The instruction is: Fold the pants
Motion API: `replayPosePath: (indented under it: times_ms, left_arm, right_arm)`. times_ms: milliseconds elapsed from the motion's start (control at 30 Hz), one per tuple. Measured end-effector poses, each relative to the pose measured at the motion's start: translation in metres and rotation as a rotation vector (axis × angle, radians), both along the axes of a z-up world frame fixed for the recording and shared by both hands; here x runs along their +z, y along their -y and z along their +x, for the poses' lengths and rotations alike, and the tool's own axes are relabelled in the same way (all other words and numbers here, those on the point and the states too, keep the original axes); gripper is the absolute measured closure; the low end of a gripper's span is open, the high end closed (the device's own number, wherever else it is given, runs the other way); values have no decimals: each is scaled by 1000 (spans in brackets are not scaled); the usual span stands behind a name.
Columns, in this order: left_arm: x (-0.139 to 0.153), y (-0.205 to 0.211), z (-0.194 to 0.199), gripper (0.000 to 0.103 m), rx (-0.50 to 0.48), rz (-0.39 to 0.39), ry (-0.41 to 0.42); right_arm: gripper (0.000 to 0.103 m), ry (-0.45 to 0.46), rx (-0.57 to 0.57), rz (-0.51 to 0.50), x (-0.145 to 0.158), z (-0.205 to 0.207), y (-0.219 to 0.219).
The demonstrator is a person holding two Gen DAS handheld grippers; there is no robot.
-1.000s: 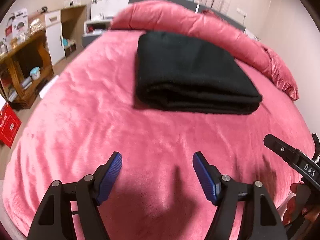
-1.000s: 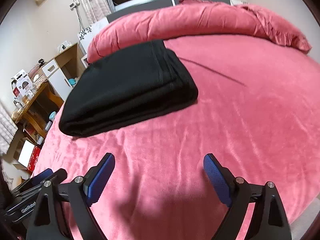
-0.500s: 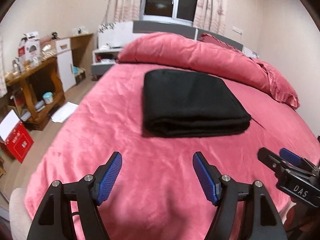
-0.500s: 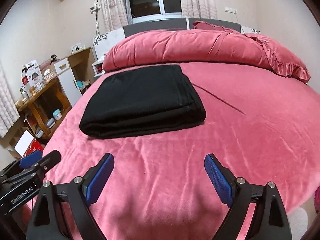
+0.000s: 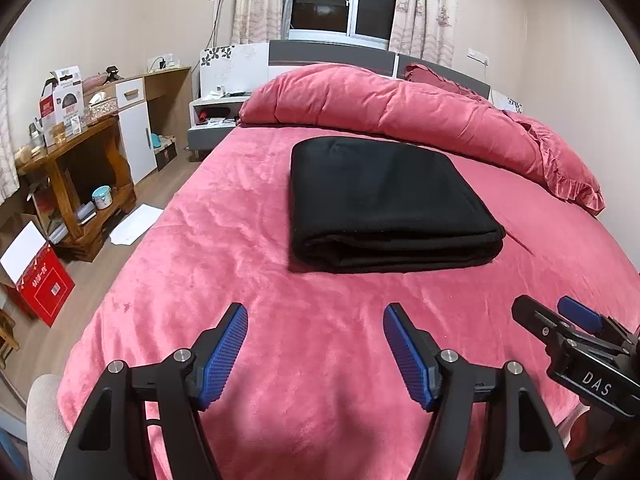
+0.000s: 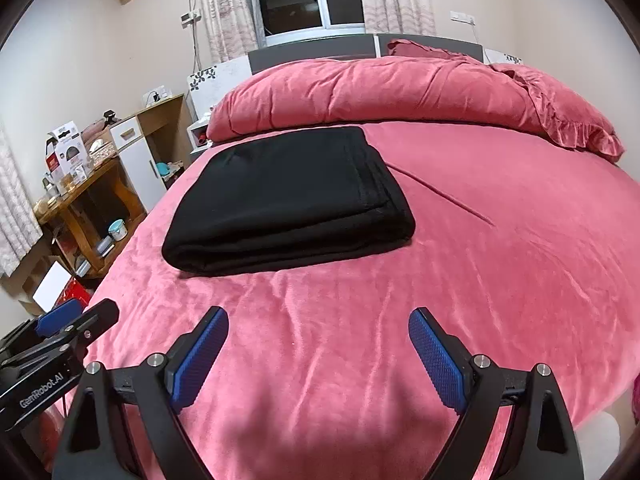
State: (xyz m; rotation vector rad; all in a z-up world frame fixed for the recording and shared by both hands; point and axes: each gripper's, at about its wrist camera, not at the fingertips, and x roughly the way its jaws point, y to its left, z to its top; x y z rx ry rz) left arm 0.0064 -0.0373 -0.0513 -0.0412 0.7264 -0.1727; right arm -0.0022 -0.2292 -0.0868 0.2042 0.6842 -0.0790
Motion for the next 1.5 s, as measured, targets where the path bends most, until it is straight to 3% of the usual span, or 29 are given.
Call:
replayPosePath:
  times_ms: [1500]
  left_arm:
    - [-8,0,2,32,2,32,-22]
  right_arm:
    - [11,-43,3,29,-9,4,1]
